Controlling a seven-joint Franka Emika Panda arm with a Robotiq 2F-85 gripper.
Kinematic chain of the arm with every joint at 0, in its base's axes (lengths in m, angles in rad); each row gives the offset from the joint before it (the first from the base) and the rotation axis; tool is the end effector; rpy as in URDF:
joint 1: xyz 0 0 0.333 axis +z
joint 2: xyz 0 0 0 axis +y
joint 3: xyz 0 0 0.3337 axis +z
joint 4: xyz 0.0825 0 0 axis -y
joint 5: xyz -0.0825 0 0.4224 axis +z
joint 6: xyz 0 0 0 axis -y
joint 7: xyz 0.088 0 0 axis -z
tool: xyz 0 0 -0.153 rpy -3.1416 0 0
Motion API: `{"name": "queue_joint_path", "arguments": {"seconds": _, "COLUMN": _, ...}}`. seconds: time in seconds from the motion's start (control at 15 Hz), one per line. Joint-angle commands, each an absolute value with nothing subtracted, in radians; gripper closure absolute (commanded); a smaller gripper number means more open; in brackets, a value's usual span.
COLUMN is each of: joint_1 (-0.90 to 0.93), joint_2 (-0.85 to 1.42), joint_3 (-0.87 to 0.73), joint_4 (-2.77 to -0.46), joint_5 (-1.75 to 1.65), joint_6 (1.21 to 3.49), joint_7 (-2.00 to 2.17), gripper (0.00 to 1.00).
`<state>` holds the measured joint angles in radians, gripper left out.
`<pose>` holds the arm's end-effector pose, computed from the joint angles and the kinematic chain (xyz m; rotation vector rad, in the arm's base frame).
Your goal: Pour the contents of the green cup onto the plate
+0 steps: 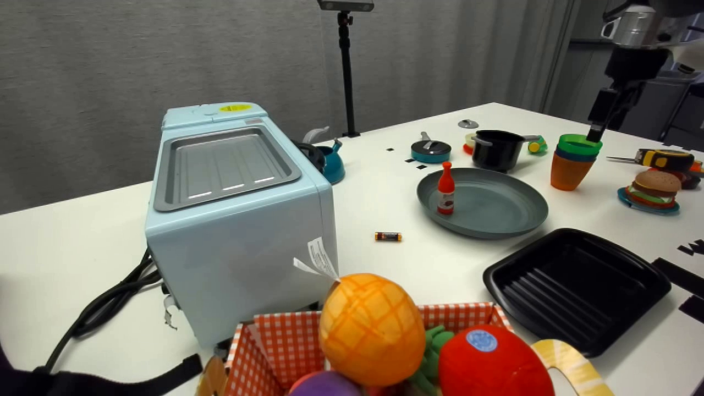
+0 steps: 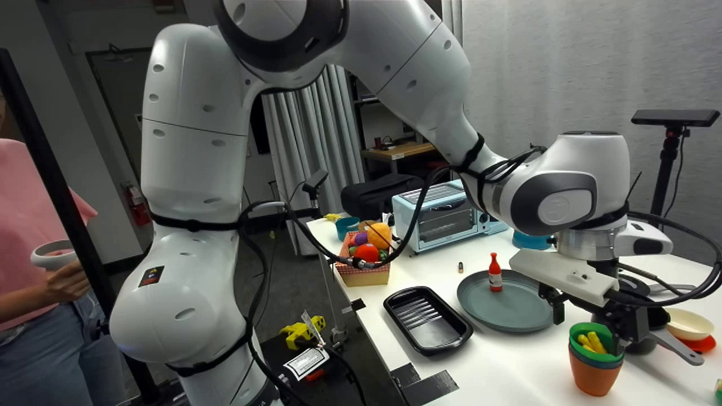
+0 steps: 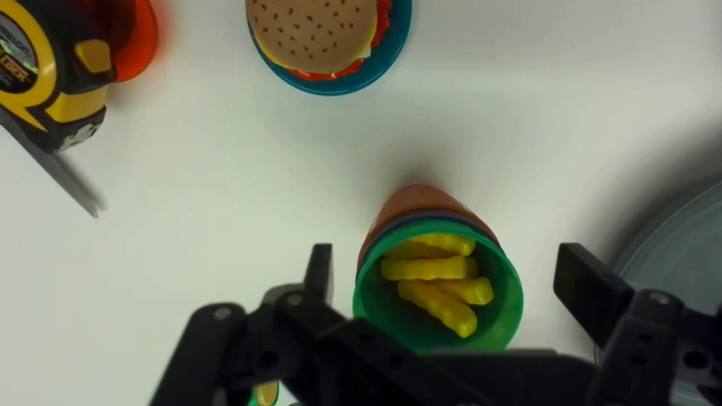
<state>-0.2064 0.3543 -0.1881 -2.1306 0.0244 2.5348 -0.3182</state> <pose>0.5650 -0.2374 0.1886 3.0718 -0.1271 0.0546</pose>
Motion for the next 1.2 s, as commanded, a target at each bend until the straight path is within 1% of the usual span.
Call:
{"name": "queue_joint_path", "arguments": {"seconds": 0.0, "joint_1": -0.241, "joint_2": 0.434, "joint_3": -0.165, "joint_4": -2.047, "joint_5": -0.001, "joint_6": 2.507, "joint_7": -0.338, "gripper": 0.0}}
{"name": "queue_joint_path", "arguments": {"seconds": 0.67, "joint_1": -0.256, "joint_2": 0.56, "joint_3": -0.129, "joint_4": -1.93, "joint_5": -0.034, "joint_6": 2.476, "joint_7": -0.354, "gripper": 0.0}}
{"name": "queue_joint_path", "arguments": {"seconds": 0.73, "joint_1": -0.256, "joint_2": 0.568, "joint_3": -0.127, "joint_4": -1.919, "joint_5": -0.034, "joint_6": 2.474, "joint_7": -0.353, "gripper": 0.25}}
{"name": "queue_joint_path", "arguments": {"seconds": 0.8, "joint_1": -0.256, "joint_2": 0.574, "joint_3": -0.125, "joint_4": -1.91, "joint_5": -0.034, "joint_6": 2.47, "joint_7": -0.351, "gripper": 0.28}}
{"name": "queue_joint_path", "arguments": {"seconds": 0.93, "joint_1": -0.258, "joint_2": 0.58, "joint_3": -0.123, "joint_4": -1.891, "joint_5": -0.034, "joint_6": 2.458, "joint_7": -0.351, "gripper": 0.4}}
{"name": "queue_joint_path", "arguments": {"seconds": 1.13, "joint_1": -0.244, "joint_2": 0.584, "joint_3": -0.133, "joint_4": -1.877, "joint_5": -0.051, "joint_6": 2.44, "joint_7": -0.333, "gripper": 0.4}}
